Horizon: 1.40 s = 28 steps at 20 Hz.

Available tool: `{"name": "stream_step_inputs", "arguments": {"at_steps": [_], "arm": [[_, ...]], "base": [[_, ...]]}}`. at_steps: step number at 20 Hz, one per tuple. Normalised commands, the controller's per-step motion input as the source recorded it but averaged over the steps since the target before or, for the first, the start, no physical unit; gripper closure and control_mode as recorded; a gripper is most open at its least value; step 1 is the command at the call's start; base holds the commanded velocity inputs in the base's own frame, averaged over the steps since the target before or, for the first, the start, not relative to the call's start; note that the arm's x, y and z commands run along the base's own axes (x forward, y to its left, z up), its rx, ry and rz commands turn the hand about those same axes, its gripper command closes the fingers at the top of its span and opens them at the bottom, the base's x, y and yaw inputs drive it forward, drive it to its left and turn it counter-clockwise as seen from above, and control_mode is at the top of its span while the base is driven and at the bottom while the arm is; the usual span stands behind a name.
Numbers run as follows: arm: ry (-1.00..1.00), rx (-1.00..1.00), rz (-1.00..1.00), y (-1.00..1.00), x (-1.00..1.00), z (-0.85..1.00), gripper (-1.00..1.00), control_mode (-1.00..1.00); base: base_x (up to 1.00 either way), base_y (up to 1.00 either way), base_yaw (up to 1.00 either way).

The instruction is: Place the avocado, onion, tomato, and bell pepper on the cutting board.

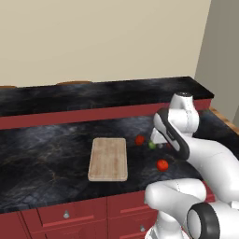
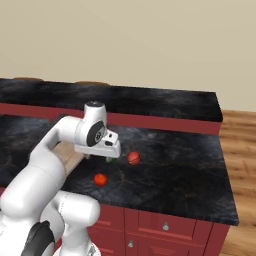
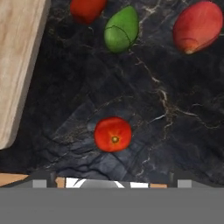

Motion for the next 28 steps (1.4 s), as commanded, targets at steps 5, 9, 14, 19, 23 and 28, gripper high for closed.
{"name": "stream_step_inputs", "arguments": {"at_steps": [5, 9, 14, 19, 23, 28], "arm": [[0.04, 0.00, 0.00, 0.00, 0.00, -0.31, -1.00, -1.00], [0.05, 0.00, 0.00, 0.00, 0.00, -0.31, -1.00, -1.00], [0.07, -0.01, 0.00, 0.05, 0.00, -0.29, -1.00, -1.00], [0.05, -0.01, 0.00, 0.06, 0.02, -0.23, -1.00, -1.00], [0.06, 0.00, 0.00, 0.01, 0.08, -0.24, -1.00, -1.00], [0.13, 0.00, 0.00, 0.00, 0.27, -0.29, -1.00, -1.00]], "base": [[0.00, 0.00, 0.00], [0.00, 0.00, 0.00], [0.00, 0.00, 0.00], [0.00, 0.00, 0.00], [0.00, 0.00, 0.00], [0.00, 0.00, 0.00]]}}
